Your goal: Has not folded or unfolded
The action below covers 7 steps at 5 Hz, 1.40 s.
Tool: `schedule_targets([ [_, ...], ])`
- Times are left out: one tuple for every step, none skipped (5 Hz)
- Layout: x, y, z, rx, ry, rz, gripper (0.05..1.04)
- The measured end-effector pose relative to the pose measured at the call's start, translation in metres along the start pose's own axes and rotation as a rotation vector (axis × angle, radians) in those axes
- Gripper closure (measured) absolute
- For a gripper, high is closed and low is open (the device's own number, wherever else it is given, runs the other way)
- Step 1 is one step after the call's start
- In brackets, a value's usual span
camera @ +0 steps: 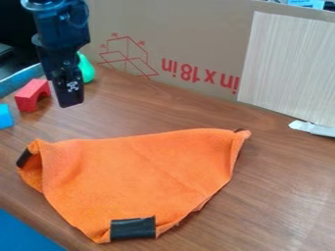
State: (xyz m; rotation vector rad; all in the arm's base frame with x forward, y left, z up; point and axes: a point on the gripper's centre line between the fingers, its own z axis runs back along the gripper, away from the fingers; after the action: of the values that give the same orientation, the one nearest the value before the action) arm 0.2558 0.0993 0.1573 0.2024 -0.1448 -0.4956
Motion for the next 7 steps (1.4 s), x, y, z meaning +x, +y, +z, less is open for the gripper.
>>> schedule_targets([
  [-0.001,-0.002,-0.006,-0.022,0.019,0.005,0.083],
  [0.005,-0.009,-0.017,-0.076,0.061,0.039,0.083],
  [0.02,-0.019,-0.024,-0.076,0.049,0.063,0.083],
  [0.028,-0.033,-0.033,-0.079,0.035,0.059,0.083],
  [0.028,-0.044,-0.046,-0.109,0.036,0.039,0.083],
  [0.033,-0.051,-0.055,-0.116,0.034,-0.012,0.083],
  [0.036,-0.062,-0.066,-0.123,0.027,-0.083,0.083],
])
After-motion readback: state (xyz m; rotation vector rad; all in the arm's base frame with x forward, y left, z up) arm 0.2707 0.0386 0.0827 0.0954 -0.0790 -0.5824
